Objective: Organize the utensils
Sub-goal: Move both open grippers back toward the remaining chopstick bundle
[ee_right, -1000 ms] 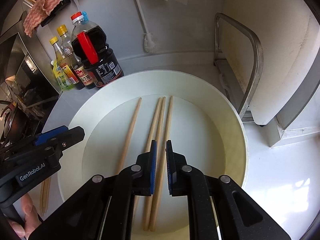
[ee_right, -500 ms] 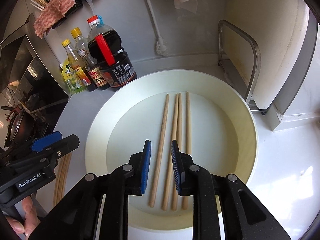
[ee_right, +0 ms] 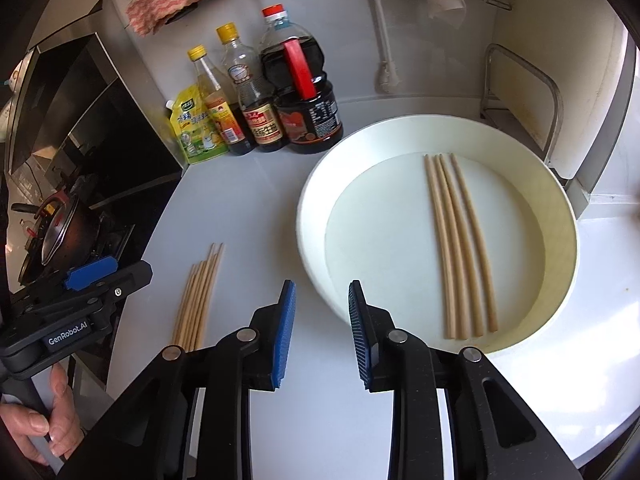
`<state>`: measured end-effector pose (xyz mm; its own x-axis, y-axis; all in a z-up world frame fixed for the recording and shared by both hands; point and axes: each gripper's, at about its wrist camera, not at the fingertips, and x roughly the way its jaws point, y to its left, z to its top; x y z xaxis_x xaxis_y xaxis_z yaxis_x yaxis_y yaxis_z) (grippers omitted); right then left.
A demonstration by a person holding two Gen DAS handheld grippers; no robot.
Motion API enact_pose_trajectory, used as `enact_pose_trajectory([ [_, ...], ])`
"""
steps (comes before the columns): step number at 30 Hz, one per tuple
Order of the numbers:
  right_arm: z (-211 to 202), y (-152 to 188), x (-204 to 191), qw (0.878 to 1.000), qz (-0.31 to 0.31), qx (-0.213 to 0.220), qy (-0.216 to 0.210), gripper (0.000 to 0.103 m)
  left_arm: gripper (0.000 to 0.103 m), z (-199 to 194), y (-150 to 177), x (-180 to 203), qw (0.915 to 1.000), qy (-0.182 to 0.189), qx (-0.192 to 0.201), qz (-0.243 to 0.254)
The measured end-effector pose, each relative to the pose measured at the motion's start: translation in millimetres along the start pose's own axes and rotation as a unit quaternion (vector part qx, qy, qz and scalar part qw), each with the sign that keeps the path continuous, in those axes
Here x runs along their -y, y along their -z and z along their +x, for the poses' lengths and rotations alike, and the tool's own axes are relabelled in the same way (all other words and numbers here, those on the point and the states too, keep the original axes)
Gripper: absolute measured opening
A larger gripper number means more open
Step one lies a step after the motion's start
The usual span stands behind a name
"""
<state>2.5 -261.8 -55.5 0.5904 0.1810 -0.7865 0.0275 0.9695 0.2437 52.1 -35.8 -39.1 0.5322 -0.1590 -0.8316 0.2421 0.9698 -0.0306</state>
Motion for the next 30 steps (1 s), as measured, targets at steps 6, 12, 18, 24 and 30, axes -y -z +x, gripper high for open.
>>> enact_pose_trajectory([
  [6,5,19,-41,1.000,-0.007,-0.020,-0.011,0.033,0.065,4,21,-51,0.9998,-0.014,-0.014,-0.009],
  [12,20,37,-76,0.999,-0.018,-0.047,-0.016,0.040,0.068,16,41,-92,0.9988,-0.029,-0.033,-0.022],
  [18,50,53,-102,0.997,-0.021,-0.076,-0.014,0.041,0.074,33,54,-118,0.9980,-0.024,-0.053,-0.026],
  [24,78,66,-119,0.995,-0.026,-0.098,-0.008,0.041,0.076,47,66,-127,0.9974,-0.016,-0.067,-0.021],
  [30,99,74,-132,0.994,-0.036,-0.106,0.004,0.041,0.077,56,73,-132,0.9968,-0.006,-0.076,-0.023],
])
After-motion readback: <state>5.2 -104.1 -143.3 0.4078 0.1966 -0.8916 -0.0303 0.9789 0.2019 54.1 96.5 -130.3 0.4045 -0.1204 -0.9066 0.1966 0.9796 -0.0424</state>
